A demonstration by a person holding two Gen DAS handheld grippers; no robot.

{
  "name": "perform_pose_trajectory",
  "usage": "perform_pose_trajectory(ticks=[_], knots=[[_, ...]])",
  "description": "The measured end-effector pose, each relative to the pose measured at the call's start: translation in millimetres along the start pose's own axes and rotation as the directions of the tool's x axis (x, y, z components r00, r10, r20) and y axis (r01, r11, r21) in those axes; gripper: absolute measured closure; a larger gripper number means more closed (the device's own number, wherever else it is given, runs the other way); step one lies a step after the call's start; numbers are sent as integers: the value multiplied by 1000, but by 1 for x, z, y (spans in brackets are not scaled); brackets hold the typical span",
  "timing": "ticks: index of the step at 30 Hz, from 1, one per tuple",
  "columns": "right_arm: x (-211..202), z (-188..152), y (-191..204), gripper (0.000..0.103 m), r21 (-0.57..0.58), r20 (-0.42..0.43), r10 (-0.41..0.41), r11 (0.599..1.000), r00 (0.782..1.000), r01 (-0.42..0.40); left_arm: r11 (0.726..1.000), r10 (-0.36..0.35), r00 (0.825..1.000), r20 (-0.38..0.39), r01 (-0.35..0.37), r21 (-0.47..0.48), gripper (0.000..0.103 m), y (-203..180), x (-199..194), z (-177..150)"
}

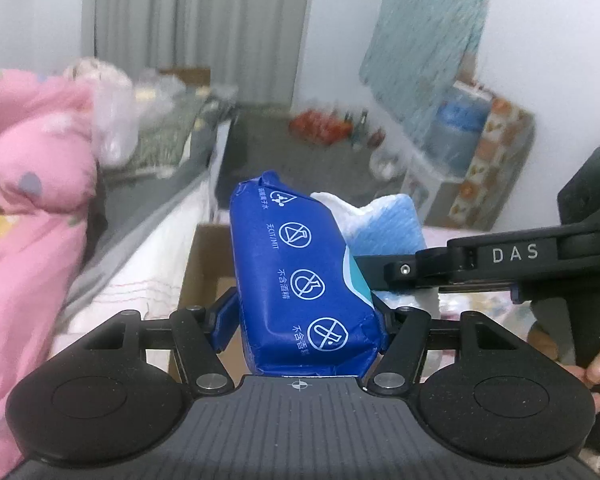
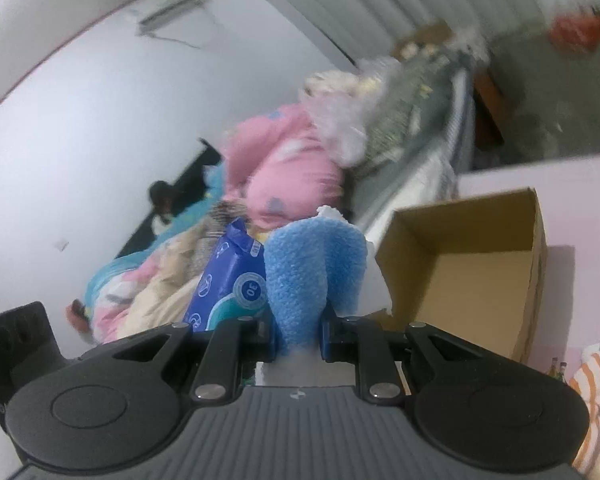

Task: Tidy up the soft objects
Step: 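Carry the pack and towel to the cardboard box, lowering the pack inside with the left tool, then lower the towel into the box with the right tool while the left tool releases the pack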

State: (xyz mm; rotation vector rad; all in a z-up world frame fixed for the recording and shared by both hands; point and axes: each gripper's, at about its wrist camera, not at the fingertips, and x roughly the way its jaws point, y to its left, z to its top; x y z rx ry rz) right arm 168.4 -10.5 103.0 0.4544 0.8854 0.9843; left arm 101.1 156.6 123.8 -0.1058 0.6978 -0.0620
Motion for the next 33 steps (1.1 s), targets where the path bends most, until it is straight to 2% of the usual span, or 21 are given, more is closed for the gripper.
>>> perform_pose_trajectory(ticks=[7, 14, 21, 27, 30, 33], knots=[[74, 32, -65, 42, 119, -83, -82, 989, 993, 91, 999, 22, 991, -133, -25, -21, 41, 35, 98, 19], [130, 48, -97, 42, 94, -150, -186, 975, 971, 201, 994, 98, 975, -197, -88, 61, 41, 44, 152, 22], [164, 60, -105, 42, 29, -177, -267, 961, 947, 276, 983, 165, 966, -199, -145, 110, 40, 46, 179, 20], [186, 60, -114, 41, 21, -200, -285, 955, 937, 295, 954, 257, 948, -186, -219, 203, 39, 40, 191, 16], [191, 58, -115, 41, 26, -213, -282, 956, 936, 294, 954, 261, 946, -193, -223, 200, 38, 44, 189, 14], [192, 57, -115, 41, 29, -221, -282, 955, 934, 295, 961, 249, 951, -180, -220, 170, 36, 51, 181, 16]])
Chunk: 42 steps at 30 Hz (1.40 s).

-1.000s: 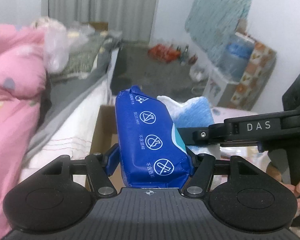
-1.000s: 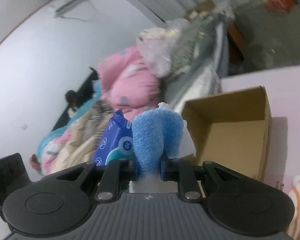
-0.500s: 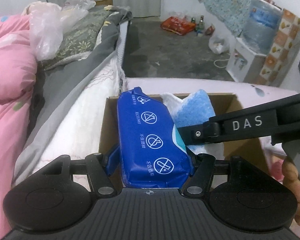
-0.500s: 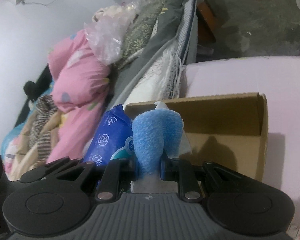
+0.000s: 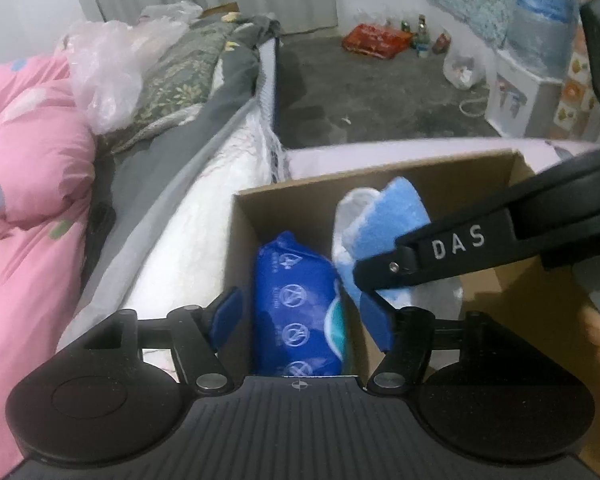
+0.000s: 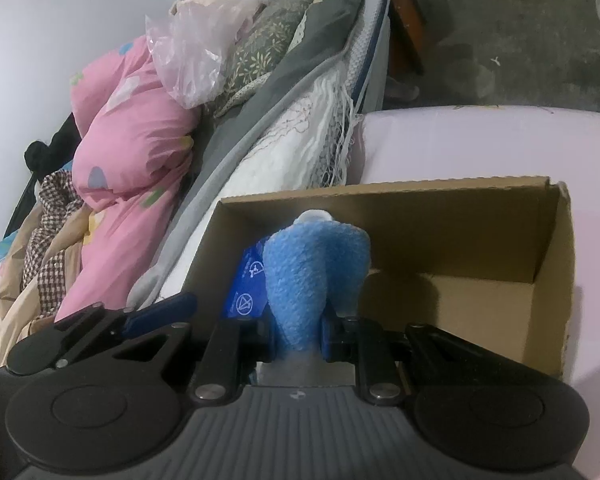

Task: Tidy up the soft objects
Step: 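Lower the towel into the box with the right tool while the left tool releases the pack, then withdraw both open tools from the box back over the table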

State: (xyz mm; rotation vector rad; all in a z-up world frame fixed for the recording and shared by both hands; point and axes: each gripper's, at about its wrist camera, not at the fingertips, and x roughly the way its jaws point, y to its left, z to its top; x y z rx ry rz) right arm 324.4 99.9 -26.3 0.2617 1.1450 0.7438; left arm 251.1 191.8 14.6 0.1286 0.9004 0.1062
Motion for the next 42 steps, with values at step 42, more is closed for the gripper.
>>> perform_pose_trajectory(ticks=[42], knots=[[48, -6, -18, 0, 288, -70, 125, 952, 990, -100, 964, -46, 996, 81, 66, -259, 4, 72, -42, -16]])
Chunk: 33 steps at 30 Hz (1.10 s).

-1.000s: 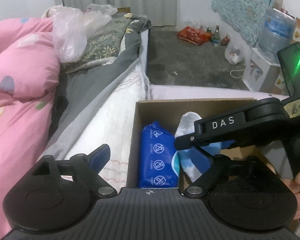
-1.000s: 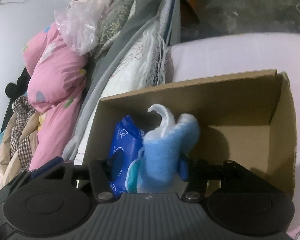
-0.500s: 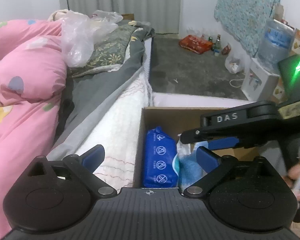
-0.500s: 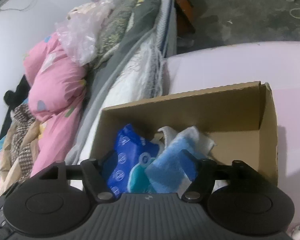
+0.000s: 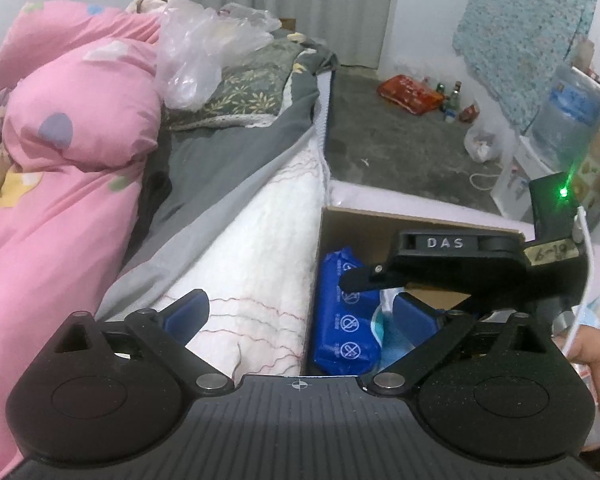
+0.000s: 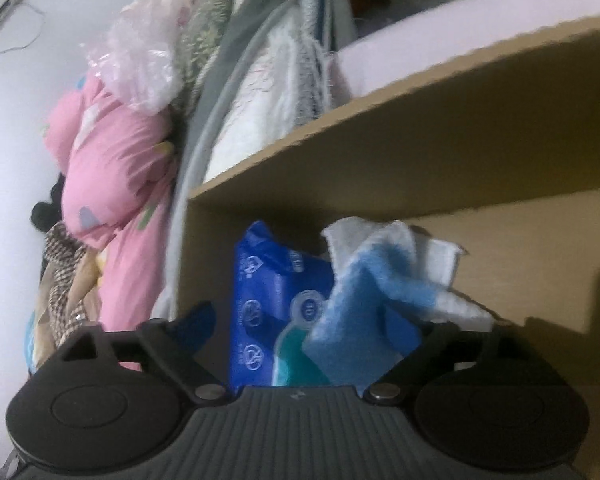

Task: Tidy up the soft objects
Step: 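Withdraw both open tools from the box back over the table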

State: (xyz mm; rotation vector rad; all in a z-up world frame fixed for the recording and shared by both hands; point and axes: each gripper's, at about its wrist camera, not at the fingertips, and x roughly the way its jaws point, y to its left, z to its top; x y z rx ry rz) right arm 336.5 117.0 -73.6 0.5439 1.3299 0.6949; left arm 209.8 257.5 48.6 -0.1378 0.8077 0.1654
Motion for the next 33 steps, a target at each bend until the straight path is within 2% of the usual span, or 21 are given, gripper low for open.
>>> perform_pose_trajectory(ticks=[6, 13, 16, 20, 25, 29, 33], knots=[[-23, -3, 15, 0, -62, 25, -56, 996, 998, 57, 1000, -6, 1000, 12, 7, -12, 4, -1, -9, -1], [-66, -15, 29, 0, -125, 67, -74, 989, 995, 82, 999, -10, 999, 36, 11, -33, 4, -6, -39, -7], [-94, -28, 38, 0, -163, 73, -17, 986, 997, 29, 999, -19, 997, 69, 21, -30, 3, -12, -65, -11], [-149, -62, 52, 0, -255, 75, 107, 963, 991, -84, 997, -64, 992, 111, 67, -23, 0, -21, -108, -24], [-231, -124, 49, 0, -343, 62, 281, 907, 958, -244, 983, -180, 974, 136, 181, 4, 0, -38, -165, -58], [-296, -182, 20, 0, -390, 90, 375, 865, 923, -314, 969, -248, 959, 138, 244, 44, 0, -57, -192, -90], [-344, -231, -28, 0, -383, 146, 409, 863, 901, -330, 944, -331, 939, 93, 328, 46, 0, -79, -200, -123]])
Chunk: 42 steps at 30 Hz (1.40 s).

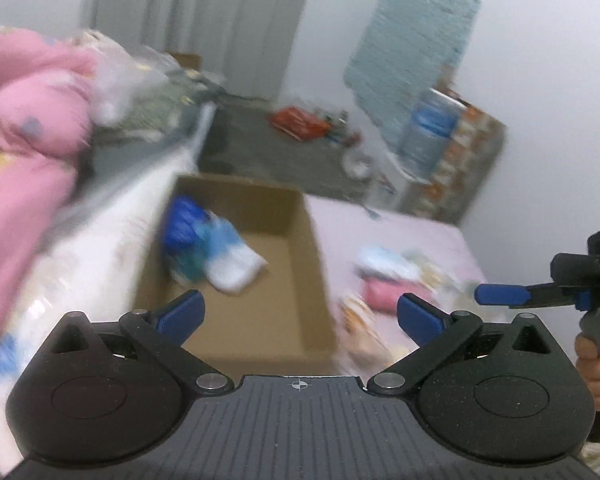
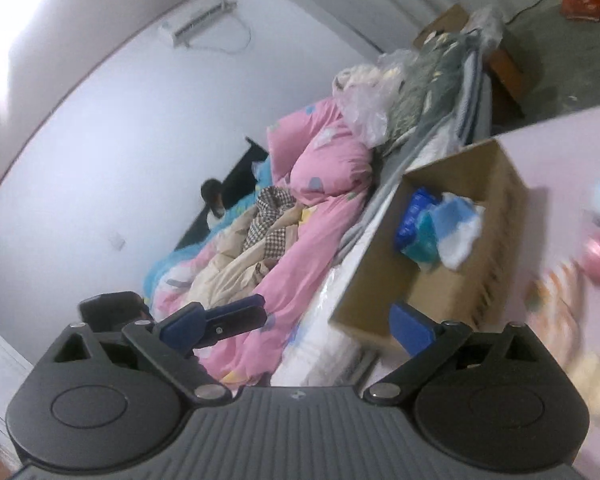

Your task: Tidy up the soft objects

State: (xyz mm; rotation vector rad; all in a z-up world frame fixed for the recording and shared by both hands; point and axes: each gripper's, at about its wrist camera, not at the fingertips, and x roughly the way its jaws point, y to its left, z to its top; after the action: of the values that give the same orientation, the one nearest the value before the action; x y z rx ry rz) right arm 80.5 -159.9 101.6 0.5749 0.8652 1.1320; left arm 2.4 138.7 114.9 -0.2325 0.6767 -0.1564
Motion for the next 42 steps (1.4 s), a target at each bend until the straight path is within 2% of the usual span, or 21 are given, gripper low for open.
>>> perform_pose_trajectory(ticks=[4, 6, 9, 11, 14, 17, 18, 19, 22, 25, 26, 27, 29, 32, 35, 39, 42], knots=[[-63, -40, -20, 0, 42, 76, -18, 999, 997, 14, 996, -80, 997, 3, 80, 32, 0, -24, -2, -30], [-92, -61, -29, 0, 43, 131, -63, 997, 989, 58, 995, -87, 996, 11, 86, 58, 0, -38, 0, -45], [-110, -81, -48, 0, 52, 166, -142, 989, 976, 135, 991, -86, 996, 18, 84, 100, 0, -59, 11, -69], [-109, -86, -68, 0, 73, 167, -193, 980, 967, 183, 987, -96, 995, 12, 94, 127, 0, -73, 23, -83], [-96, -85, -94, 0, 44, 148, -274, 962, 950, 270, 986, -94, 996, 5, 93, 136, 0, -90, 48, -105], [-70, -75, -119, 2, -12, 100, -353, 935, 930, 355, 989, -60, 998, -27, 63, 133, 0, -97, 76, -122], [-61, -71, -127, 10, -28, 82, -376, 925, 923, 379, 991, -46, 998, -33, 49, 122, 0, -98, 85, -127], [-50, -64, -135, 13, -45, 64, -400, 914, 914, 403, 993, -37, 999, -39, 41, 107, 0, -97, 93, -132], [-32, -60, -155, 18, -98, 51, -449, 887, 892, 452, 995, -76, 996, -44, 78, 66, 0, -90, 105, -144], [-16, -58, -171, 23, -123, 30, -496, 860, 868, 496, 996, -63, 996, -61, 67, 52, 0, -88, 115, -153], [-15, -58, -178, 29, -115, 13, -505, 857, 863, 503, 997, -49, 997, -64, 53, 60, 0, -88, 117, -154], [-14, -59, -184, 36, -97, -8, -506, 859, 863, 503, 997, -37, 997, -66, 41, 71, 0, -88, 118, -157], [-13, -65, -191, 44, -63, -45, -493, 869, 869, 490, 996, -35, 996, -77, 41, 81, 1, -87, 122, -159], [-20, -80, -190, 47, -17, -69, -471, 882, 879, 471, 995, -61, 992, -113, 69, 69, 3, -83, 127, -162], [-26, -97, -185, 47, 52, -102, -439, 894, 892, 446, 992, -85, 984, -159, 98, 75, 5, -83, 133, -164], [-28, -121, -177, 46, 137, -138, -399, 899, 906, 417, 985, -153, 966, -206, 166, 45, 9, -80, 137, -168], [-28, -133, -172, 45, 179, -142, -363, 906, 921, 384, 978, -199, 952, -232, 209, 21, 20, -78, 137, -172]])
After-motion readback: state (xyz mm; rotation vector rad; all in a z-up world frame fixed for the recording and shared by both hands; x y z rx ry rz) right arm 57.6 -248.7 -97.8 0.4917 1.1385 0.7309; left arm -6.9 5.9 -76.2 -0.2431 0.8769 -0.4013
